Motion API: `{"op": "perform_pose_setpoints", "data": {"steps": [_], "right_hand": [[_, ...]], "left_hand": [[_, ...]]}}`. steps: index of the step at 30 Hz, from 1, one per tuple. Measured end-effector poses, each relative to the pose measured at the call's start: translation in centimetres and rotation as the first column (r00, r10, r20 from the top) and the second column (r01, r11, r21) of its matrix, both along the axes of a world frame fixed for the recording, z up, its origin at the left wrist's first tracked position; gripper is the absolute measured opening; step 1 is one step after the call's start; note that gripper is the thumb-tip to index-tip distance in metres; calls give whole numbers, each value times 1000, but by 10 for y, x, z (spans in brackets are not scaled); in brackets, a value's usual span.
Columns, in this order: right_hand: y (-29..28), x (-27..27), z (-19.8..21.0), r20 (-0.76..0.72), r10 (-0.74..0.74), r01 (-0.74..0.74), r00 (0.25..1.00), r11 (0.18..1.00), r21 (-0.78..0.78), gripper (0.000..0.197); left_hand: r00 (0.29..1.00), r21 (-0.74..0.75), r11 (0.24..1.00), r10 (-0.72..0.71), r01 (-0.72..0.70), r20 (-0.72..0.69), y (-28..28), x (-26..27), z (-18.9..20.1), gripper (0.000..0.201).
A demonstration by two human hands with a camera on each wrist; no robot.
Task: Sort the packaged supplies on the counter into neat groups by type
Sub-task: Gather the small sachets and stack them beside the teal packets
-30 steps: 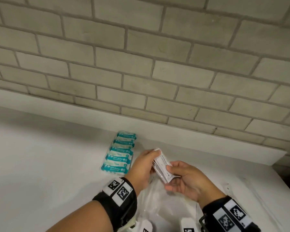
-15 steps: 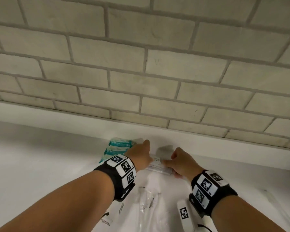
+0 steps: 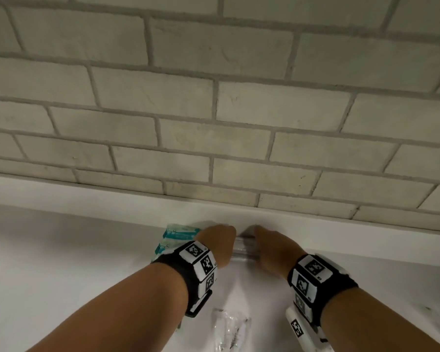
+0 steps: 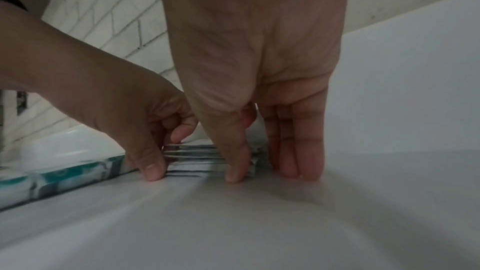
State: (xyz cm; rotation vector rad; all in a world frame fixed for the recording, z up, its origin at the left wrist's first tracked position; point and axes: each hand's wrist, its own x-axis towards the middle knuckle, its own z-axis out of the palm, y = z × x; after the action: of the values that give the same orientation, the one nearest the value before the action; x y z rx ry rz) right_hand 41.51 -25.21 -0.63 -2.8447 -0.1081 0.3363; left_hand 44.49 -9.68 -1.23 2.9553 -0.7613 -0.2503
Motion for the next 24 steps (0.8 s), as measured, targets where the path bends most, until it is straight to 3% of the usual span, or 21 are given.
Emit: {"op": "perform_pose_setpoints", "data": {"steps": [6,9,11,12,15,18,20,22,24], "right_hand": [[-8,21,-17,31,2,0,1000,996,-85,42],[-15,16,-11,-2,-9,9,1000,1000,-9,39],[-23,10,-5,-41,-55,58,998,994,97,23],[-28,7,-2,-60,-97,106,993,979,171,11],[-44,2,-4,-171,-265,311,949,877,366,26],[-38,-8,-9,-328,-291,434,899,691,578,24],[-26,-10,-12,-296,-288,411,911,701,583,30],[-12,-8,-13,-271,-291,395,918,740,544,37],[-3,-8,-7,-247,-284,372,927,785,495,42]], "left_hand": [[996,-40,996,82,-83,-38,-3,15,-3,29],[985,-82,983,159,-163,-63,1,11,-5,39],[961,-164,949,253,-269,-111,6,9,0,34],[938,-216,917,304,-336,-169,8,9,5,29],[801,-382,740,350,-554,-485,13,8,18,30],[632,-454,526,224,-720,-742,11,6,15,32],[523,-434,384,166,-815,-836,5,9,8,31],[472,-418,291,149,-861,-869,0,10,5,31],[538,-462,344,168,-817,-826,1,12,4,33]]}}
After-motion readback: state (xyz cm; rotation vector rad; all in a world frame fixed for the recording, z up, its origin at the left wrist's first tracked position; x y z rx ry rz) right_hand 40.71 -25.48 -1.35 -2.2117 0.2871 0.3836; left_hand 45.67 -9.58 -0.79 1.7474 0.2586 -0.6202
